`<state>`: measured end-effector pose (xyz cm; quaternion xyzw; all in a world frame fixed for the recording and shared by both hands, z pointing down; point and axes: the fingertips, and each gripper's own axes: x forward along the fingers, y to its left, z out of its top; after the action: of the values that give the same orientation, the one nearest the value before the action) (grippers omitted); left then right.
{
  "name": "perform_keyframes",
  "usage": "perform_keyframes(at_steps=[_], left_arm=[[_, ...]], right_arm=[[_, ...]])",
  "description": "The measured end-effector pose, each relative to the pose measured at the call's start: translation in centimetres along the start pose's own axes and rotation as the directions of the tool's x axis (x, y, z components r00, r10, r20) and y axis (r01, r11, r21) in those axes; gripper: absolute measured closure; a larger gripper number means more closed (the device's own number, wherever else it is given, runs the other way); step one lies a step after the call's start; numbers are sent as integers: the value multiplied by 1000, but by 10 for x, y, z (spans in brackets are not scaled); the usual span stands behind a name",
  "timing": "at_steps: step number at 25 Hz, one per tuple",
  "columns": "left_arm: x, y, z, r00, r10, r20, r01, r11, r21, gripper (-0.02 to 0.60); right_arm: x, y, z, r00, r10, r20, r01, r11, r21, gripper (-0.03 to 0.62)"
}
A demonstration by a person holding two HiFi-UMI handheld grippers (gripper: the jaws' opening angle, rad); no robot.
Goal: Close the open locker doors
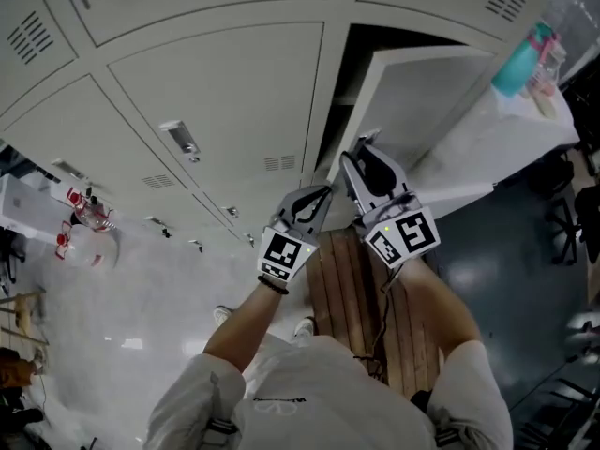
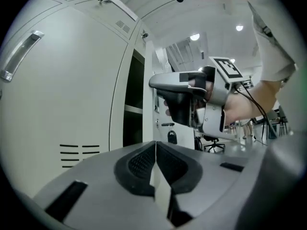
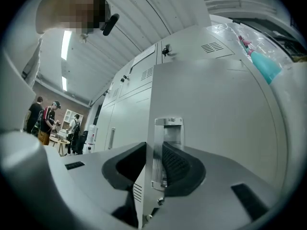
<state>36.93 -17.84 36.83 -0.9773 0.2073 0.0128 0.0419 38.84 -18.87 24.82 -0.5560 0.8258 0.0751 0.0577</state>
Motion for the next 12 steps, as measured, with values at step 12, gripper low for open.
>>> perform_keyframes(at_steps=[12], left_arm=[[61,41,16,985,169,-21,-169,986,-2,577]], right_arm=[[50,-21,-11,998,-62,8,62,998,7,493]])
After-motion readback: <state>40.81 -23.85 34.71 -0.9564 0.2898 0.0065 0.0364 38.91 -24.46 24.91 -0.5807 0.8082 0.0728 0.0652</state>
